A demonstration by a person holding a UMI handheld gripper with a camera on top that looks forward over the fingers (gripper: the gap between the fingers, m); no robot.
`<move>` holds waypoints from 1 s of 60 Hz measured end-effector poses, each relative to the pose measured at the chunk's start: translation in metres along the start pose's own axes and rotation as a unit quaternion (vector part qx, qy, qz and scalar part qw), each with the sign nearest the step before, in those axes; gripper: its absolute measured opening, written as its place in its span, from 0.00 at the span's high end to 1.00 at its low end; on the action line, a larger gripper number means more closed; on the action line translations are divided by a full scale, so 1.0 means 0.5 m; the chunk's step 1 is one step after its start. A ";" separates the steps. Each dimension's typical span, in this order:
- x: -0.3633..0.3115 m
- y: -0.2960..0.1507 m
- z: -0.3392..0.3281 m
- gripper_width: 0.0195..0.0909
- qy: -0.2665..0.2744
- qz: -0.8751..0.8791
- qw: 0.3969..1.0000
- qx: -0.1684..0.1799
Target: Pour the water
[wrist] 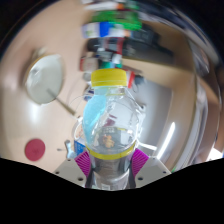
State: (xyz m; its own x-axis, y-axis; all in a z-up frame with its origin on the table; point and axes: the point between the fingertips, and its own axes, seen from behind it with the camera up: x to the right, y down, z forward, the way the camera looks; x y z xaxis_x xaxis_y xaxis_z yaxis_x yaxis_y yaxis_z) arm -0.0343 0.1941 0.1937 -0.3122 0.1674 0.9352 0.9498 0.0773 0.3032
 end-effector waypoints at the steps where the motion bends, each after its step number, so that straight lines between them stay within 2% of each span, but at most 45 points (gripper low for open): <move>1: 0.005 0.008 -0.002 0.58 -0.005 0.047 0.999 -0.001; 4: 0.006 0.026 -0.003 0.54 -0.022 0.206 0.978 0.012; 6: 0.024 0.043 -0.013 0.63 -0.046 0.310 0.950 0.015; 7: 0.028 0.049 -0.016 0.58 -0.053 0.362 0.930 0.018; 13: 0.003 0.079 -0.018 0.58 -0.080 0.608 0.790 0.029; 19: -0.037 0.114 -0.019 0.57 -0.110 0.741 0.661 0.039; 22: -0.067 0.125 -0.016 0.57 -0.114 0.769 0.627 0.044; 23: -0.093 0.112 -0.023 0.57 -0.097 0.779 0.617 0.053; 28: -0.166 0.123 0.000 0.56 -0.114 0.783 0.610 0.046; 34: -0.251 0.074 -0.007 0.55 -0.145 0.772 0.615 0.070; 39: -0.268 0.063 -0.004 0.53 -0.144 0.778 0.605 0.089; 43: -0.289 0.059 0.004 0.51 -0.141 0.782 0.600 0.090; 46: -0.314 0.043 -0.001 0.49 -0.162 0.782 0.595 0.092; 47: -0.301 0.045 0.001 0.48 -0.150 0.785 0.592 0.105; 52: -0.299 0.038 -0.003 0.49 -0.141 0.776 0.601 0.127; 60: -0.296 0.039 -0.001 0.49 -0.131 0.779 0.598 0.131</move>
State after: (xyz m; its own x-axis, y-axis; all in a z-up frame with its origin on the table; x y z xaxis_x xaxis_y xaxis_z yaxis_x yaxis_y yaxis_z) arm 0.0306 0.1702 0.0615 0.9233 0.3830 -0.0271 0.0660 -0.2278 -0.9715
